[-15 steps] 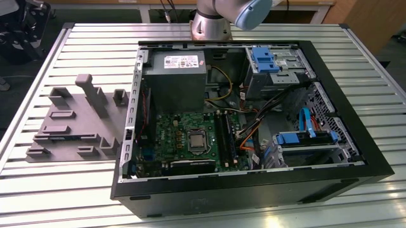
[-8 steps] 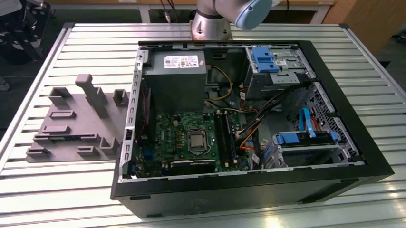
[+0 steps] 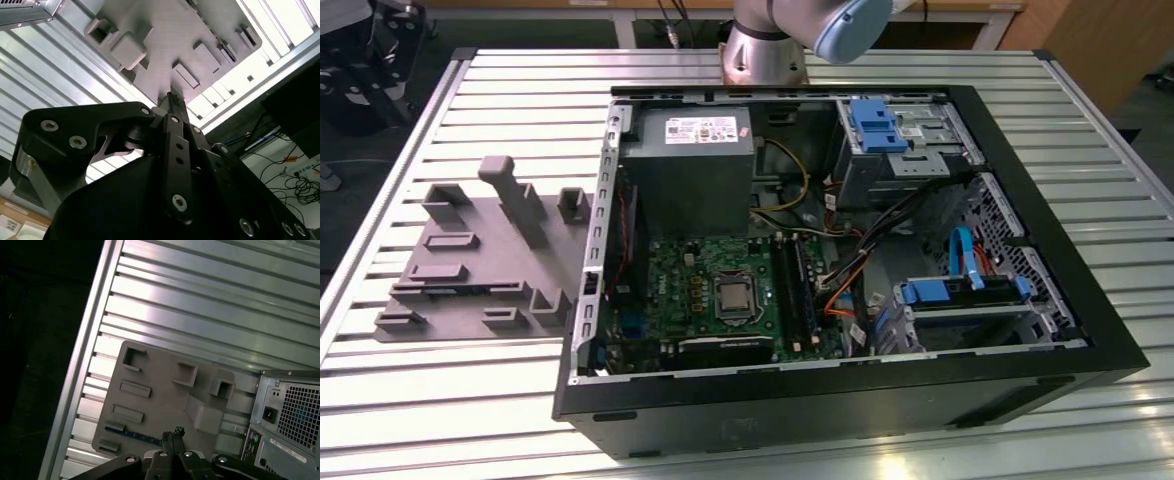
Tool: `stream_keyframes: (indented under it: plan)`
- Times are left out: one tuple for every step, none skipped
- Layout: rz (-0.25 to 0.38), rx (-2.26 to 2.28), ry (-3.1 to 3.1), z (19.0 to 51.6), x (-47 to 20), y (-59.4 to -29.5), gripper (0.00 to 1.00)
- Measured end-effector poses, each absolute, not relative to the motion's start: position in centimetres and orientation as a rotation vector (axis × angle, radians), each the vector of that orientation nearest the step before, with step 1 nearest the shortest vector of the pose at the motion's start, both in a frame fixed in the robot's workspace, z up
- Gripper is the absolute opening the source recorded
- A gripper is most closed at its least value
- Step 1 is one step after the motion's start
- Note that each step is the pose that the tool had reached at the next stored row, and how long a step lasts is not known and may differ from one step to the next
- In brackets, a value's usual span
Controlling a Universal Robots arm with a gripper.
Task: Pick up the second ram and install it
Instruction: 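Pick up the second ram and move it above second insertion slot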
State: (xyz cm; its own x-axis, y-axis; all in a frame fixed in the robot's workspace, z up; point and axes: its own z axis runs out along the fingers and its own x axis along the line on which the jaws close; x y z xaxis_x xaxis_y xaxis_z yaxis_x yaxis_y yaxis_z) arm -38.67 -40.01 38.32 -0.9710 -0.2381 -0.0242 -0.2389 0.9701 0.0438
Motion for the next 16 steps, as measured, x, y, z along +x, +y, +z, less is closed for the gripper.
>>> stream_keyframes:
  plan:
    - [0.073, -0.385, 3.098, 38.32, -38.67, -40.01, 0.11]
    - [0.073, -0.394, 3.097, 38.32, -38.67, -40.01, 0.11]
    - [0.073, -0.403, 3.096, 38.32, -38.67, -40.01, 0.11]
    - [0.073, -0.412, 3.095, 38.32, -38.67, -40.01, 0.11]
    - [0.073, -0.422, 3.094, 38.31, -38.67, -40.01, 0.11]
    - [0.073, -0.432, 3.093, 38.31, -38.67, -40.02, 0.11]
    - [0.073, -0.442, 3.092, 38.31, -38.67, -40.02, 0.11]
    - [0.073, -0.452, 3.09, 38.31, -38.67, -40.02, 0.11]
    - [0.073, -0.462, 3.089, 38.31, -38.67, -40.02, 0.11]
    - [0.073, -0.472, 3.088, 38.31, -38.67, -40.02, 0.11]
    - [0.074, -0.482, 3.086, 38.31, -38.67, -40.02, 0.11]
    - [0.074, -0.493, 3.085, 38.3, -38.67, -40.02, 0.11]
    - [0.074, -0.502, 3.083, 38.3, -38.67, -40.02, 0.11]
    - [0.074, -0.512, 3.082, 38.3, -38.67, -40.02, 0.11]
    - [0.074, -0.523, 3.08, 38.3, -38.67, -40.02, 0.11]
    - [0.074, -0.532, 3.079, 38.3, -38.67, -40.02, 0.11]
